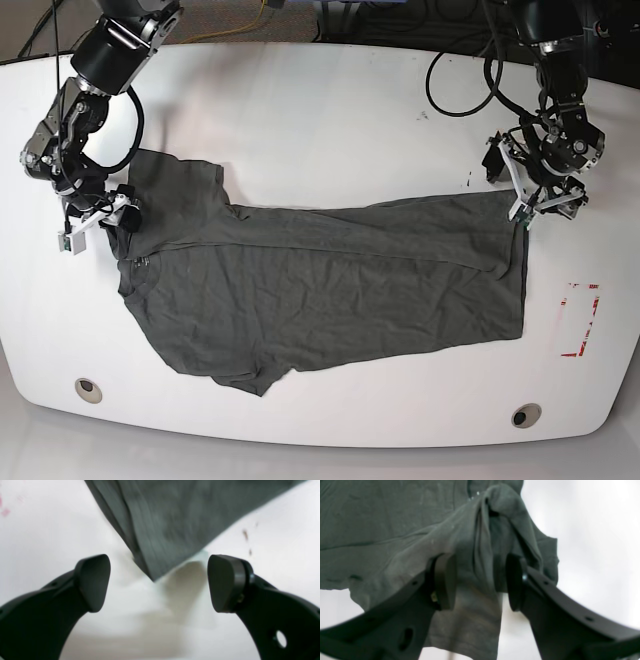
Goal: Layout the t-shirt on the table in an organized manner, then fold the t-shirt properly
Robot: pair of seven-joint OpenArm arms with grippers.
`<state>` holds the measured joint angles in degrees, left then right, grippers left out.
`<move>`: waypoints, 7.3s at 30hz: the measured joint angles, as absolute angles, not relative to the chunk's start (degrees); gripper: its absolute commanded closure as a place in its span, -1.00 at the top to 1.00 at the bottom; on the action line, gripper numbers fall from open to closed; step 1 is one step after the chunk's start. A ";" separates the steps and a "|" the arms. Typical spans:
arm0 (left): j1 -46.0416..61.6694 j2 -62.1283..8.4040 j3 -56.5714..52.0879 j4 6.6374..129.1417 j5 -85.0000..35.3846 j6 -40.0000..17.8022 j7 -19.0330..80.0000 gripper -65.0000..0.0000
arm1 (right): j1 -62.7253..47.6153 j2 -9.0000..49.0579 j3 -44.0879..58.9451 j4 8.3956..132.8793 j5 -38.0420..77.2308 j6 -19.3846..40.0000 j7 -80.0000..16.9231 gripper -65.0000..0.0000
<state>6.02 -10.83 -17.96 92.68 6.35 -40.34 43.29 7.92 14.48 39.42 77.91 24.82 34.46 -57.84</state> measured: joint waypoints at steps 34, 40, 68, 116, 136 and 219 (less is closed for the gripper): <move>2.39 -10.83 -15.14 92.18 6.35 -40.32 43.40 0.29 | 7.92 14.44 39.42 77.91 24.82 34.48 -57.84 -0.11; 2.31 -10.74 -14.94 92.23 6.22 -40.32 42.72 0.22 | 7.90 14.46 39.53 77.91 24.80 34.48 -57.87 -0.11; 2.39 -10.83 -15.05 92.40 6.35 -40.34 43.27 -0.92 | 7.90 14.44 39.53 77.91 24.80 35.57 -57.87 -0.21; 14.79 -12.19 -15.46 109.80 5.89 -40.29 58.89 -0.91 | 7.84 14.59 39.64 77.91 24.82 35.59 -57.84 -0.21; 12.78 -12.32 -18.85 109.97 5.63 -40.29 58.63 0.17 | 7.81 14.59 39.64 77.91 24.82 35.59 -57.84 -0.20; 3.14 -12.16 -11.75 91.15 5.76 -40.10 50.96 -0.54 | 6.81 14.59 39.68 77.91 24.84 35.59 -57.82 -0.21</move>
